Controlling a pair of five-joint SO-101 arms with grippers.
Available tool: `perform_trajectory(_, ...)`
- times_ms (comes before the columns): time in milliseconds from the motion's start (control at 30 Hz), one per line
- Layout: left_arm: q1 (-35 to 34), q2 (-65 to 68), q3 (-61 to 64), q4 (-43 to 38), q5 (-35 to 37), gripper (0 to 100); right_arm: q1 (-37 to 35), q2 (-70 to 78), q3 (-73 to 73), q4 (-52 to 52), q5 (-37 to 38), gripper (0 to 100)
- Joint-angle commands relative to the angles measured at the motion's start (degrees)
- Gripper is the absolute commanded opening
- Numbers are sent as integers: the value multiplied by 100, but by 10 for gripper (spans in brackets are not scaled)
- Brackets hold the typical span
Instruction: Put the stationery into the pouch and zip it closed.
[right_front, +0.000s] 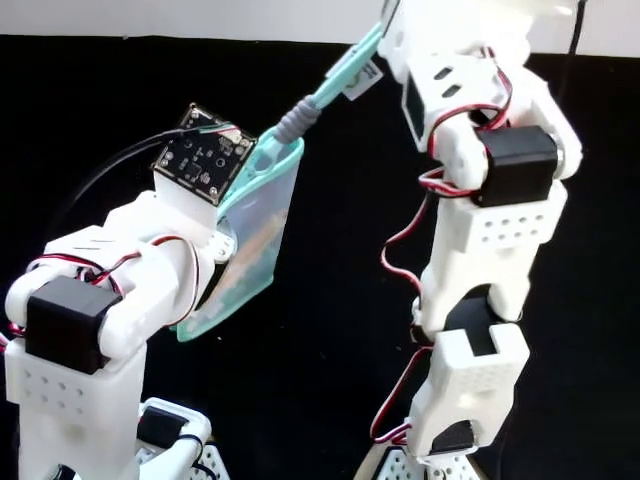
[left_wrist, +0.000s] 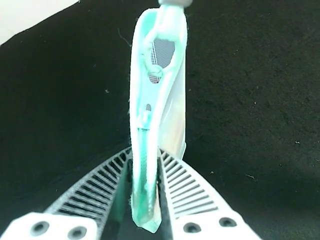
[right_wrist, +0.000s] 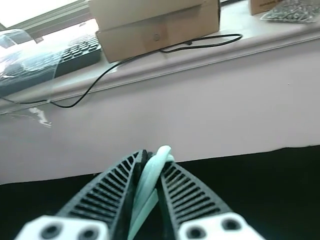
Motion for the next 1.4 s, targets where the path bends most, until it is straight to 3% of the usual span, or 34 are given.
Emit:
perform_trajectory(0, -4, -110, 101, 149, -26, 6, 611, 145, -154, -66, 62, 5)
perform_trajectory(867, -400, -110, 409, 149, -35, 6, 2035, 2862, -207, -3046, 79, 5)
perform_trajectory(1367, -400, -110, 585, 141, -35, 6, 3020, 3398, -154, -3116, 88, 5)
